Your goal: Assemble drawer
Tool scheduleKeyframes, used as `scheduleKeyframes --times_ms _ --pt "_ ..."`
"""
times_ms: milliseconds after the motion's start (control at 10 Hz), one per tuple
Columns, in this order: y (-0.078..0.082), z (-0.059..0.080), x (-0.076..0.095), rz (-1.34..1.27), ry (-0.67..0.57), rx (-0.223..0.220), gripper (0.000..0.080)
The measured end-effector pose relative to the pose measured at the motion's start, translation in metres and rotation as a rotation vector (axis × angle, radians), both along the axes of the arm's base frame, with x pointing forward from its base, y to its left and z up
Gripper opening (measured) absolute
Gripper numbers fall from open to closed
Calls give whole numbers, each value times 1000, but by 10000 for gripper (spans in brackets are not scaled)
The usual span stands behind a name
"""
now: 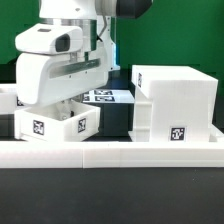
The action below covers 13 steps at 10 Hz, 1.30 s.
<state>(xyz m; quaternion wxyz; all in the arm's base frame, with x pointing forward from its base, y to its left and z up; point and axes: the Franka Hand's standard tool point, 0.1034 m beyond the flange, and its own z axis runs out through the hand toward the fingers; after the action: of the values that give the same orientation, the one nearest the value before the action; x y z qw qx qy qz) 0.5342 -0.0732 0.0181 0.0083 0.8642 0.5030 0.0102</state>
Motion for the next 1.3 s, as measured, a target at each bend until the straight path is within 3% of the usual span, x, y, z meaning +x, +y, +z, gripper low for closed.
scheduleKeyframes --times_ms 500,800,1100,1300 --pt "2 -1 -2 356 23 -43 41" --pt "2 -2 -2 365 26 -43 41" --pt "17 -2 1 398 41 -34 41" --pt "17 -3 3 383 33 -35 41"
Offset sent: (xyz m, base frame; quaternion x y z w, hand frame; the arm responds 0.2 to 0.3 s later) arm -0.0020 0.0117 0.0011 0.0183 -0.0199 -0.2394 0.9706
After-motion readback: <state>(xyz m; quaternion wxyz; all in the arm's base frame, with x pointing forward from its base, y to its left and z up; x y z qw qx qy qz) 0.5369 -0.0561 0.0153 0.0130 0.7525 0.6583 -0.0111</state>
